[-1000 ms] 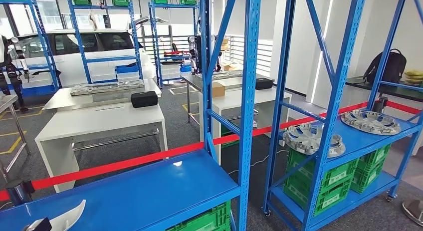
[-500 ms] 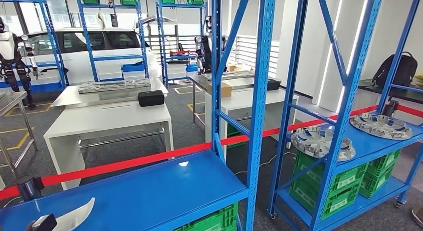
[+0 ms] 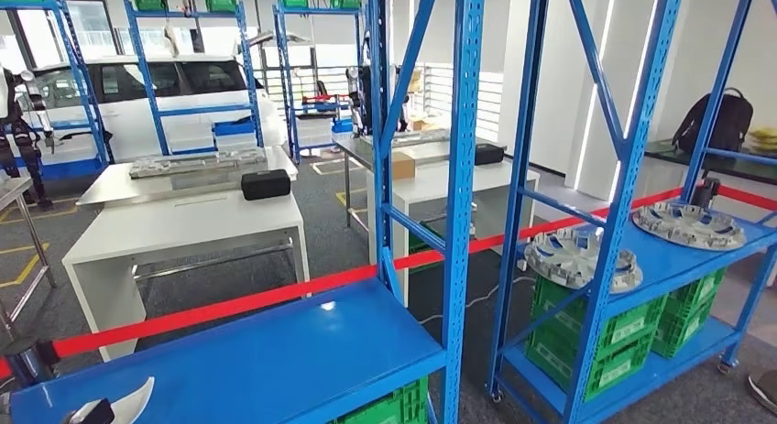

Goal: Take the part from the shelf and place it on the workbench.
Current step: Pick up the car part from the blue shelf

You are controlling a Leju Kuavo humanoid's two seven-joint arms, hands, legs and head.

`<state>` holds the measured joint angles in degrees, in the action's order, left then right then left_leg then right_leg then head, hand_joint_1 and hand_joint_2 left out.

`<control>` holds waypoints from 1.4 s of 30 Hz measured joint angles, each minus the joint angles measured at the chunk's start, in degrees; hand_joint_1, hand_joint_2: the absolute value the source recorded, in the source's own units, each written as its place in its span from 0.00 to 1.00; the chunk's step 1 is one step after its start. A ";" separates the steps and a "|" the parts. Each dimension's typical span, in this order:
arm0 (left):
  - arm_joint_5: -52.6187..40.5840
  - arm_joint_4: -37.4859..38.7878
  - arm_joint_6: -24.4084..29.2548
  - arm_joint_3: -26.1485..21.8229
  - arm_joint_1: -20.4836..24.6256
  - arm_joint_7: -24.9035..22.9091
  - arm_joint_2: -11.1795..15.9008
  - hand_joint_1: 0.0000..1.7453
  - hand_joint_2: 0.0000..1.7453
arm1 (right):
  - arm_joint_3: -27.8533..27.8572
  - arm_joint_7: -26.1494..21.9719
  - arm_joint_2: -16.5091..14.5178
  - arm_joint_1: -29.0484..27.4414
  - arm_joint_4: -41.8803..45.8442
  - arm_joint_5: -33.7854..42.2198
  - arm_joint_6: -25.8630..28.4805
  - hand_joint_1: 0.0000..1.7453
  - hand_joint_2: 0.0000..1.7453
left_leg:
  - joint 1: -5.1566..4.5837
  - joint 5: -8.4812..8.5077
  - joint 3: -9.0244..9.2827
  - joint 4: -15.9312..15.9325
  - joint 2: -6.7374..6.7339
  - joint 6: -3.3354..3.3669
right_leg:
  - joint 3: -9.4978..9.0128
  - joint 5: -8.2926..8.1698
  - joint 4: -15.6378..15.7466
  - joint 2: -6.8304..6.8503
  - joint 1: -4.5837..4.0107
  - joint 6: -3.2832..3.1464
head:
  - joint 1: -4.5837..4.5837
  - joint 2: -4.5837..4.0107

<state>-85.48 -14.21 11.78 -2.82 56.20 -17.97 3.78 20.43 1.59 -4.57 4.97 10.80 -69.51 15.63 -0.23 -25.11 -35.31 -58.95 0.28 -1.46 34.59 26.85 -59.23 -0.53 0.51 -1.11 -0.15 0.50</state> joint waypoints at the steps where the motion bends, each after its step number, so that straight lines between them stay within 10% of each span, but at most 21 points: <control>1: 0.00 0.01 0.02 -0.01 -0.05 0.00 0.00 0.00 0.00 | 0.04 0.00 -0.01 -0.01 0.00 0.00 -0.01 0.00 0.00 | -0.16 -0.25 0.31 0.54 0.03 0.26 | -0.03 0.02 0.09 0.01 -0.02 0.30 | 0.03 0.00; 5: 0.00 -0.03 0.04 -0.02 -0.15 -0.03 -0.14 0.00 0.00 | 0.10 -0.04 -0.02 0.07 0.00 -0.05 0.01 0.00 0.00 | 0.37 0.04 0.87 1.31 0.04 1.57 | 0.87 1.56 -2.15 0.18 -0.05 1.49 | 0.23 0.00; 8: 0.02 0.03 0.08 -0.04 -0.46 0.01 -0.30 0.00 0.00 | 0.14 -0.01 0.01 -0.04 0.00 -0.06 0.04 0.00 0.00 | 0.42 -0.16 1.09 1.31 -0.03 2.10 | 6.58 6.20 -13.14 0.27 0.05 1.98 | 0.40 0.00; 10: 0.02 0.11 0.11 -0.05 -0.94 0.06 -0.36 0.00 0.00 | 0.16 -0.03 0.03 -0.23 0.00 -0.07 0.04 0.00 0.00 | 0.41 -0.38 1.16 1.18 0.00 2.14 | 8.80 6.11 -16.27 0.28 0.11 2.12 | 0.46 0.00; 15: 0.04 0.13 0.43 -0.15 -1.29 0.26 -0.32 0.00 0.00 | 0.16 -0.06 0.05 -0.09 0.00 -0.15 0.10 0.00 0.00 | 0.20 -1.48 1.35 0.28 0.13 1.10 | 1.97 -1.16 -0.91 0.34 0.08 1.45 | 0.48 0.00; 27: 0.04 0.10 0.46 -0.43 -1.31 0.36 -0.25 0.00 0.00 | 0.17 -0.04 0.02 -0.13 0.00 -0.16 0.11 0.00 0.00 | 0.10 -1.83 1.35 0.26 0.14 0.07 | 1.50 -1.05 -0.11 0.28 0.05 0.41 | 0.37 0.00; 30: 0.05 0.18 0.50 -0.79 -1.96 0.51 -0.20 0.00 0.00 | 0.19 -0.02 -0.02 -0.01 0.00 -0.30 0.12 0.00 0.00 | 0.33 -4.10 -1.98 -5.92 0.01 -0.90 | 0.76 -0.84 0.22 0.24 0.36 -0.46 | 0.06 0.00; 33: 0.07 0.31 0.73 -1.27 -2.99 0.64 -0.12 0.00 0.00 | 0.19 0.01 0.02 0.04 0.00 -0.57 0.13 0.00 0.00 | 0.34 -0.32 -0.34 -0.62 -0.02 -0.44 | 0.35 -0.11 -0.12 0.14 0.12 -0.08 | -0.10 0.00; 42: 0.09 0.35 1.56 -1.70 -3.31 2.06 -0.13 0.00 0.00 | 0.37 0.01 0.30 0.06 0.00 -0.67 0.43 0.00 0.00 | 0.12 -0.20 0.35 0.67 0.29 0.61 | -0.17 -0.45 0.82 0.27 -0.13 0.21 | 0.32 0.00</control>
<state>-85.39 -13.86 13.34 -4.52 52.89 -15.90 3.65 20.80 1.60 -4.27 5.03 10.80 -70.17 16.07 -0.11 -25.31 -34.96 -58.28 0.58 -0.85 34.42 26.40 -58.41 -0.26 0.38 -0.91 0.17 0.50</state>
